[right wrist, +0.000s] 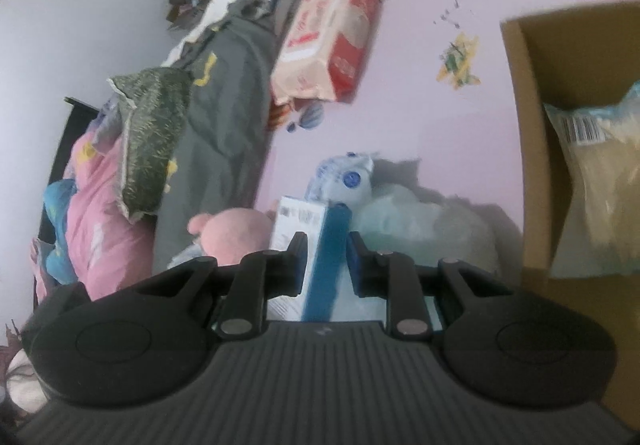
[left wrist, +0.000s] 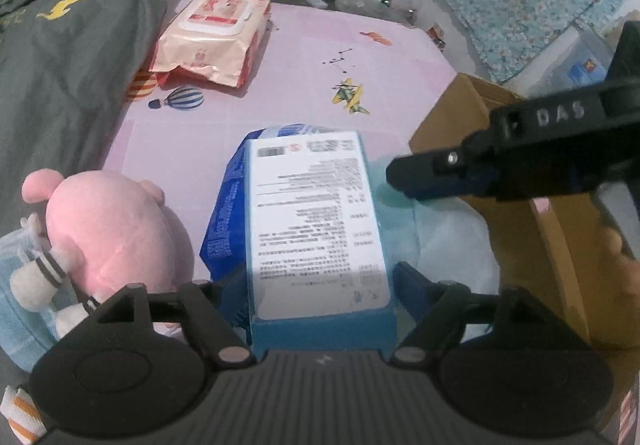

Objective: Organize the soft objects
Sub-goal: 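Lift the medicine box with the left gripper toward the cardboard box, then lower the medicine box into the cardboard box and open the left gripper, then move both tools back over the pile toward the blue wet-wipes pack, then grasp the blue wet-wipes pack with the right gripper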

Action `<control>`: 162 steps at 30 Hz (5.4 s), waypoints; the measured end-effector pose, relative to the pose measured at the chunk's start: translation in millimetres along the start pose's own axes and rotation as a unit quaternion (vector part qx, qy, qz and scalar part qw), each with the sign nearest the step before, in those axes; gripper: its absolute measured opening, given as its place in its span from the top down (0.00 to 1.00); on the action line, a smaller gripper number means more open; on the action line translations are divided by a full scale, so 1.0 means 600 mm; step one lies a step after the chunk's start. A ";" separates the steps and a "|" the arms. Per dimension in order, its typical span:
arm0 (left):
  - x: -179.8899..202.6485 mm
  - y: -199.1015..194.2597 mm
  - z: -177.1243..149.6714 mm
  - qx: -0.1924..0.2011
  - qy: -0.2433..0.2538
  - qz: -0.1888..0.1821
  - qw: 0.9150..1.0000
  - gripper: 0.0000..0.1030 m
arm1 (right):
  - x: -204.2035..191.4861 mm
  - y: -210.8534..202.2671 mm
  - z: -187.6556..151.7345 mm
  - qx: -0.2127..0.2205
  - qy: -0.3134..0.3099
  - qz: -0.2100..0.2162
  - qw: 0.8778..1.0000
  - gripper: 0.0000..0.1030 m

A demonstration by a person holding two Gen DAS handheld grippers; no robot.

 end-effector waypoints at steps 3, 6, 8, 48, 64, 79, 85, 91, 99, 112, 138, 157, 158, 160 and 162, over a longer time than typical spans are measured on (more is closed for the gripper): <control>-0.003 0.007 0.001 -0.004 -0.006 0.003 1.000 0.23 | -0.001 0.018 -0.005 -0.011 -0.004 -0.006 1.000 0.79; -0.009 0.015 0.003 -0.008 -0.014 0.010 1.000 0.23 | -0.006 0.038 -0.008 -0.020 -0.008 -0.013 1.000 0.79; -0.017 0.015 0.006 -0.002 -0.023 0.012 1.000 0.23 | -0.012 0.046 -0.005 -0.018 -0.013 -0.018 1.000 0.79; 0.456 0.103 0.064 -0.020 0.122 -0.098 0.987 0.16 | 0.379 -0.444 -0.029 0.212 0.144 -0.083 0.963 0.78; 0.235 -0.074 0.034 0.048 0.101 -0.036 0.993 0.15 | 0.316 -0.269 -0.174 0.035 0.090 -0.074 0.993 0.58; 0.091 -0.113 -0.048 0.061 0.009 -0.061 0.996 0.15 | 0.395 -0.237 -0.097 0.111 0.080 -0.244 0.960 0.57; 0.067 -0.119 -0.075 0.066 0.005 -0.045 0.997 0.15 | 0.407 -0.237 -0.071 0.139 0.094 -0.263 0.950 0.51; 0.037 -0.152 -0.094 0.096 -0.005 -0.037 0.995 0.13 | 0.382 -0.270 -0.092 0.152 0.117 -0.210 0.959 0.41; -0.019 -0.205 -0.138 0.147 -0.017 0.016 0.989 0.12 | 0.244 -0.345 -0.152 0.211 0.082 -0.085 0.970 0.29; -0.113 -0.241 -0.237 0.182 -0.063 0.114 0.975 0.12 | -0.019 -0.221 -0.182 0.124 -0.002 0.123 0.985 0.26; -0.048 -0.133 -0.058 0.181 0.024 0.093 0.979 0.39 | -0.154 -0.020 -0.058 0.055 0.006 0.071 0.996 0.26; -0.042 0.031 0.035 0.057 0.005 0.095 0.994 0.34 | -0.050 -0.041 -0.049 0.074 0.055 0.073 0.993 0.26; -0.050 0.027 0.038 0.062 0.000 0.097 0.993 0.34 | -0.046 -0.041 -0.048 0.074 0.055 0.072 0.993 0.26; -0.066 0.014 0.042 0.075 -0.003 0.112 0.991 0.34 | -0.038 -0.040 -0.046 0.074 0.056 0.070 0.993 0.26; -0.084 0.001 0.051 0.088 -0.008 0.125 0.988 0.34 | -0.029 -0.039 -0.044 0.073 0.058 0.067 0.993 0.26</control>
Point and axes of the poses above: each gripper's, at about its wrist camera, not at the fingertips, and y roughly the way its jaws point, x to its right, z to its top, the point moved 9 cm from there along y, roughly the way its jaws point, and after that the axes turned 4 degrees about -x, right-handed, at the moved point
